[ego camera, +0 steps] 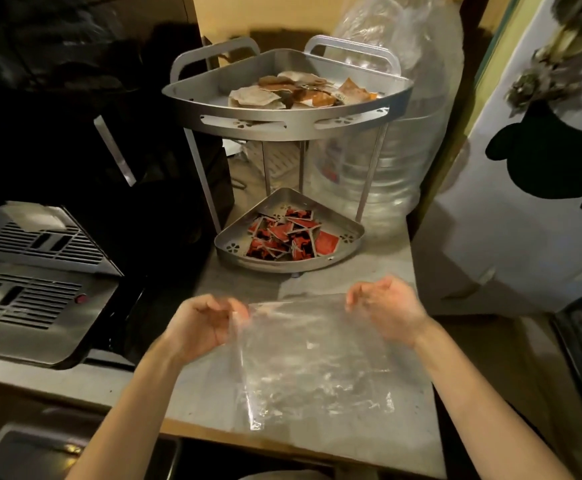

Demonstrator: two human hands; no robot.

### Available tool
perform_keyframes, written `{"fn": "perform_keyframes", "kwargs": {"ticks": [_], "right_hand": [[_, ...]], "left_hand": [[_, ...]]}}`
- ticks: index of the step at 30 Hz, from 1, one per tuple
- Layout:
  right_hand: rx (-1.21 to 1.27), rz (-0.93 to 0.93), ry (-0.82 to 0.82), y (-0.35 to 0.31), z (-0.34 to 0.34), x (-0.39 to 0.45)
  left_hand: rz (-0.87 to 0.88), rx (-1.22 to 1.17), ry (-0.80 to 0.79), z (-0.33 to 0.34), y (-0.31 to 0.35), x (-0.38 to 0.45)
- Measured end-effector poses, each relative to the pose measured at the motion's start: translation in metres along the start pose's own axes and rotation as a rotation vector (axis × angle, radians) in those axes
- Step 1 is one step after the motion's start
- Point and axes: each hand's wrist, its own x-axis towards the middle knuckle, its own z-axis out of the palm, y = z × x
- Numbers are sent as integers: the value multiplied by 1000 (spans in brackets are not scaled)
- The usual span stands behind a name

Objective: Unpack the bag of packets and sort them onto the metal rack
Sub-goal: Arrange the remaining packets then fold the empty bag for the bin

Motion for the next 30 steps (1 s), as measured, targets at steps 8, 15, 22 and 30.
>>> {"fn": "perform_keyframes", "kwargs": {"ticks": [8, 15, 22, 30], "right_hand": [[-728, -23, -103, -7, 32, 18], [-456, 107, -417, -10, 97, 25], [-199, 445, -662, 66, 158, 32], [-594, 321, -566, 171, 292, 25]], "left_hand": [[-174, 452, -171, -8, -12, -20], [-83, 364, -65, -17, -40, -82], [-38, -170, 142, -73, -101, -170], [-86, -507, 812, -140, -173, -237]]}}
